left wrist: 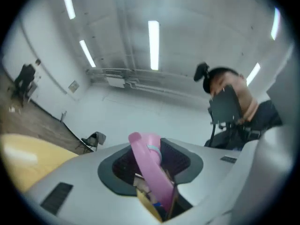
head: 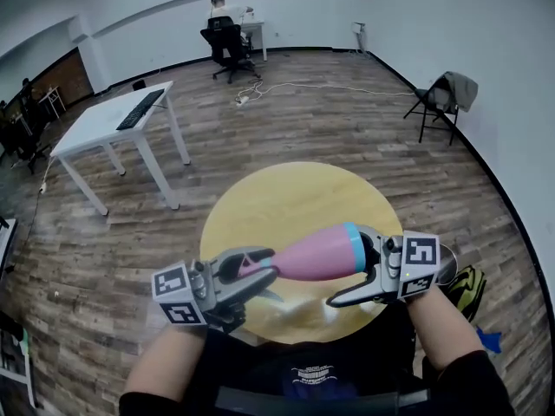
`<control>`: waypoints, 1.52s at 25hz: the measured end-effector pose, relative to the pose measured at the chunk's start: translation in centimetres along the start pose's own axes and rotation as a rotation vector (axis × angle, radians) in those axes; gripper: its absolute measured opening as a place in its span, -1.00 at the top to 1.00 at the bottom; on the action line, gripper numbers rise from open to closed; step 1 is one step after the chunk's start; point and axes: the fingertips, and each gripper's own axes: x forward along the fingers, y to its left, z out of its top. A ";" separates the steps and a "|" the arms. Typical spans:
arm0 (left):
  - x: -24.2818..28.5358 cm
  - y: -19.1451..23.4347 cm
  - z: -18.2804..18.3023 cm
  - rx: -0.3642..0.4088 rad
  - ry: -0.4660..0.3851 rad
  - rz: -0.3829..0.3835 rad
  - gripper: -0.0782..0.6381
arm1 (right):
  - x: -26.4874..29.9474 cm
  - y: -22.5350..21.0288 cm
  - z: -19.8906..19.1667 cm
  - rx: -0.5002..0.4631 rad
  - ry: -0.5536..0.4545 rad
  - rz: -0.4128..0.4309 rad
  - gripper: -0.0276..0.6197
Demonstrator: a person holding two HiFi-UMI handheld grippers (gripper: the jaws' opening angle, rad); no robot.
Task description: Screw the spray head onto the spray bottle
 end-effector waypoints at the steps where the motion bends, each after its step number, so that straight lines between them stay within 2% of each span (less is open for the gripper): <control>1: -0.1 0.2 0.4 -0.078 -0.046 -0.012 0.30 | 0.1 0.2 -0.4 -0.114 0.061 -0.042 -0.77; 2: 0.0 0.3 0.5 -0.120 -0.069 -0.021 0.30 | 0.2 0.3 -0.8 -0.197 0.109 -0.076 -0.77; 4: 0.3 0.2 0.3 -0.128 -0.065 -0.030 0.30 | -0.1 0.2 -0.9 -0.254 0.125 -0.115 -0.77; 7: 0.7 -0.1 -0.7 -0.057 0.006 -0.017 0.30 | -1.5 -0.7 0.7 -0.182 0.006 -0.152 -0.77; 9: 0.8 -0.3 -1.7 -0.020 0.063 -0.009 0.30 | -1.9 -0.5 1.4 -0.168 -0.011 -0.142 -0.77; 10: 0.8 -0.5 -2.0 -0.013 0.079 -0.015 0.30 | -1.6 0.1 0.7 -0.191 0.041 -0.117 -0.75; 11: 0.8 -0.8 -2.2 -0.004 0.091 -0.021 0.30 | -1.0 0.6 -0.4 -0.219 0.119 -0.093 -0.55; 12: 0.8 -0.9 -2.2 0.017 0.106 -0.019 0.31 | -0.6 0.9 -1.5 -0.227 0.187 -0.077 -0.56; 14: 1.1 -1.1 -2.6 0.084 0.156 0.009 0.30 | -0.6 0.6 -2.3 -0.144 0.203 -0.049 -0.55; 16: 1.4 -1.5 -2.7 0.187 0.198 0.029 0.30 | -0.8 0.1 -2.3 -0.021 0.169 -0.008 -0.56; 17: 1.6 -1.9 -2.7 0.269 0.211 0.026 0.30 | -0.8 0.0 -2.5 0.040 0.166 0.019 -0.56; 20: 1.9 -3.9 -3.1 0.614 0.253 -0.002 0.30 | -0.7 0.2 -3.2 0.290 0.141 0.141 -0.56; 22: 1.2 -4.4 -4.6 0.834 0.360 -0.005 0.30 | -0.7 -0.1 -3.4 0.500 0.073 0.217 -0.57; 23: 1.0 -4.4 -5.0 0.896 0.399 -0.009 0.30 | -0.7 -0.4 -3.2 0.580 0.025 0.234 -0.57; 24: 1.0 -4.3 -5.1 0.900 0.403 -0.017 0.30 | -0.8 -0.8 -2.9 0.621 -0.022 0.234 -0.57; 25: 1.0 -4.0 -4.9 0.836 0.377 -0.020 0.30 | -0.9 -1.2 -2.4 0.617 -0.064 0.219 -0.56; 26: 1.0 -3.5 -4.4 0.709 0.325 -0.010 0.30 | -1.0 -1.4 -1.8 0.571 -0.095 0.191 -0.57; 27: 0.9 -2.7 -3.7 0.541 0.252 0.006 0.31 | -1.1 -1.5 -1.1 0.480 -0.111 0.151 -0.57; 28: 0.6 -1.7 -2.9 0.361 0.175 0.016 0.31 | -1.1 -1.4 -0.5 0.346 -0.106 0.102 -0.57; 30: -0.2 0.6 -1.9 0.018 0.064 0.018 0.31 | -0.8 -0.7 0.2 0.002 -0.038 0.002 -0.76; 32: -0.6 1.9 -1.9 -0.251 0.000 -0.006 0.31 | -0.4 0.8 0.2 -0.321 0.053 -0.048 -0.85; 33: -0.5 2.2 -2.1 -0.338 -0.016 -0.024 0.31 | -0.1 1.3 -0.1 -0.444 0.094 -0.068 -0.85; 35: -0.1 2.1 -2.7 -0.435 -0.010 -0.049 0.31 | 0.2 1.4 -1.4 -0.613 0.186 -0.118 -0.86; 37: 0.3 2.0 -3.4 -0.489 0.016 -0.055 0.31 | 0.3 1.6 -3.0 -0.699 0.265 -0.126 -0.86; 38: 0.3 2.0 -3.6 -0.499 0.025 -0.055 0.31 | 0.3 1.9 -3.3 -0.695 0.272 -0.110 -0.72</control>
